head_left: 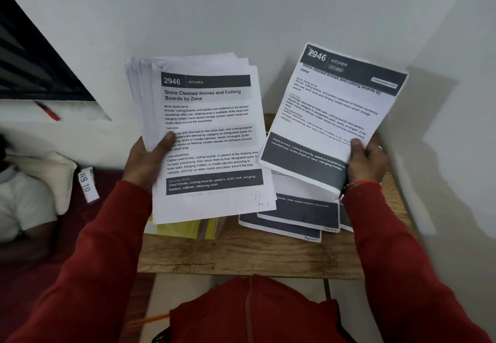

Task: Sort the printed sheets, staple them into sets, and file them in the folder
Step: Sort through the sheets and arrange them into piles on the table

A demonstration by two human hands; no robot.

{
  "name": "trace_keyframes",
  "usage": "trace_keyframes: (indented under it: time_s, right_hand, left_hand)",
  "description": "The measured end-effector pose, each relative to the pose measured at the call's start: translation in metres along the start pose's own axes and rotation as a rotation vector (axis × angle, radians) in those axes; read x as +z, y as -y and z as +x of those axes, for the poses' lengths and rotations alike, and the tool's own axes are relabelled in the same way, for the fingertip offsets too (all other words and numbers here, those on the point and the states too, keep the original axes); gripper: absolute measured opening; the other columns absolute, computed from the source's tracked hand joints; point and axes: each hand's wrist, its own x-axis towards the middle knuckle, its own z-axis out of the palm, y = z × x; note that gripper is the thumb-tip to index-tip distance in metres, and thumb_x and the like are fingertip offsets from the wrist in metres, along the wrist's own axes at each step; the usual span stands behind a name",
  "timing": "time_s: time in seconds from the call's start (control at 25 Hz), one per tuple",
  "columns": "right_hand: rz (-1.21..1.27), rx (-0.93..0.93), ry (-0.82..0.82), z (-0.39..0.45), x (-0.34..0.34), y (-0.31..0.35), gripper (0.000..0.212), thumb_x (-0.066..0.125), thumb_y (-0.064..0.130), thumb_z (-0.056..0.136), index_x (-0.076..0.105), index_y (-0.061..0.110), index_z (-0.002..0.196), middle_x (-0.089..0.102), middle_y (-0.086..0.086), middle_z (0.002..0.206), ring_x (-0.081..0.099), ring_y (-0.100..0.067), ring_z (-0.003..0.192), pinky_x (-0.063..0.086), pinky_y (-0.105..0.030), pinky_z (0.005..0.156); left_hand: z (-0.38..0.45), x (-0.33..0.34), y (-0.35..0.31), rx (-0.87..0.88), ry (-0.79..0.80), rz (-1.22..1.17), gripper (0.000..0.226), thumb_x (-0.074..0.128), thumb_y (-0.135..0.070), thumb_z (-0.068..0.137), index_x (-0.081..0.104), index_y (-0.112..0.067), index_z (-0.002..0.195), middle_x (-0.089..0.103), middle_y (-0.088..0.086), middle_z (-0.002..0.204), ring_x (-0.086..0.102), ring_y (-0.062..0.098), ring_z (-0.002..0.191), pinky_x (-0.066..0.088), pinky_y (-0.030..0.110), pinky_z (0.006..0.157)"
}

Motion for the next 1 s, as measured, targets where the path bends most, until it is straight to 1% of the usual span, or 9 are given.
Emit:
trace_keyframes:
  time_s: [0.08, 0.2, 0.28, 0.4, 0.56, 0.64, 0.76, 0.88, 1.0]
  right_hand:
    - [0.012, 0.008, -0.003, 0.001, 0.0, -0.003, 0.02, 0.06, 0.012, 0.092, 0.07, -0.001, 0.104, 0.067, -0.005, 0.092, 0.056, 0.015, 0.062, 0.048, -0.015, 0.066]
    - [0.005, 0.025, -0.015, 0.001, -0.001, -0.005, 0.017, 0.06, 0.012, 0.092, 0.07, 0.003, 0.102, 0.067, -0.003, 0.091, 0.057, 0.008, 0.068, 0.048, -0.018, 0.068]
    - [-0.02, 0.036, -0.019, 0.0, -0.004, -0.008, 0.014, 0.06, 0.013, 0.092, 0.07, 0.007, 0.1, 0.067, -0.002, 0.089, 0.057, 0.009, 0.066, 0.048, -0.017, 0.067]
    - [-0.067, 0.049, 0.005, -0.006, -0.006, -0.018, 0.019, 0.061, 0.016, 0.092, 0.071, 0.003, 0.103, 0.069, -0.008, 0.097, 0.061, -0.008, 0.083, 0.048, -0.023, 0.075]
    - [0.074, 0.141, 0.252, -0.037, 0.012, -0.015, 0.015, 0.061, 0.011, 0.093, 0.071, 0.006, 0.103, 0.072, -0.003, 0.094, 0.064, -0.012, 0.085, 0.051, -0.02, 0.075]
    - [0.234, 0.262, 0.386, -0.057, 0.028, -0.008, 0.012, 0.062, 0.01, 0.093, 0.072, 0.01, 0.099, 0.075, -0.004, 0.094, 0.068, -0.016, 0.088, 0.055, -0.026, 0.078]
    - [0.358, 0.321, 0.533, -0.075, 0.049, -0.002, 0.014, 0.064, 0.009, 0.091, 0.072, 0.009, 0.103, 0.073, -0.012, 0.106, 0.068, -0.026, 0.1, 0.056, -0.037, 0.088]
    - [0.243, 0.214, 0.504, -0.068, 0.044, -0.007, 0.014, 0.063, 0.006, 0.091, 0.072, 0.014, 0.099, 0.074, -0.006, 0.099, 0.068, -0.024, 0.096, 0.055, -0.037, 0.088]
    - [-0.041, 0.138, 0.364, -0.038, 0.015, -0.024, 0.011, 0.063, 0.009, 0.09, 0.07, 0.017, 0.092, 0.073, 0.0, 0.093, 0.068, -0.021, 0.089, 0.055, -0.04, 0.089]
  left_hand:
    - [0.002, 0.002, 0.001, 0.002, 0.003, 0.004, 0.023, 0.065, -0.022, 0.09, 0.064, -0.015, 0.112, 0.074, 0.005, 0.102, 0.071, 0.025, 0.094, 0.059, 0.036, 0.077]
    - [0.004, 0.003, 0.002, -0.002, 0.006, 0.009, 0.028, 0.065, -0.022, 0.09, 0.063, -0.012, 0.116, 0.072, 0.01, 0.109, 0.07, 0.026, 0.096, 0.059, 0.039, 0.08]
    - [0.005, 0.004, 0.002, 0.001, 0.002, 0.009, 0.029, 0.064, -0.019, 0.091, 0.061, -0.01, 0.119, 0.073, 0.007, 0.106, 0.071, 0.022, 0.091, 0.06, 0.035, 0.077]
    - [0.005, -0.003, -0.002, 0.018, -0.036, 0.025, 0.026, 0.062, -0.016, 0.092, 0.061, -0.01, 0.117, 0.075, 0.0, 0.096, 0.072, 0.015, 0.083, 0.06, 0.031, 0.072]
    - [0.009, -0.022, -0.002, 0.012, -0.092, 0.053, 0.036, 0.066, -0.02, 0.09, 0.059, -0.008, 0.123, 0.067, 0.017, 0.116, 0.07, 0.026, 0.095, 0.059, 0.041, 0.082]
    - [0.005, -0.018, 0.002, -0.009, -0.09, 0.045, 0.038, 0.066, -0.019, 0.09, 0.058, -0.007, 0.125, 0.067, 0.018, 0.117, 0.067, 0.032, 0.101, 0.058, 0.043, 0.084]
    - [-0.005, 0.004, 0.01, -0.033, -0.047, 0.051, 0.037, 0.067, -0.017, 0.089, 0.059, -0.007, 0.124, 0.07, 0.013, 0.109, 0.071, 0.025, 0.092, 0.06, 0.037, 0.077]
    - [-0.007, 0.016, 0.018, -0.07, -0.037, 0.024, 0.027, 0.069, -0.016, 0.086, 0.063, -0.014, 0.112, 0.071, 0.014, 0.109, 0.071, 0.026, 0.089, 0.059, 0.041, 0.079]
    - [-0.003, 0.008, 0.019, -0.055, -0.057, 0.035, 0.034, 0.071, -0.019, 0.085, 0.062, -0.013, 0.117, 0.07, 0.013, 0.11, 0.071, 0.026, 0.094, 0.058, 0.042, 0.083]
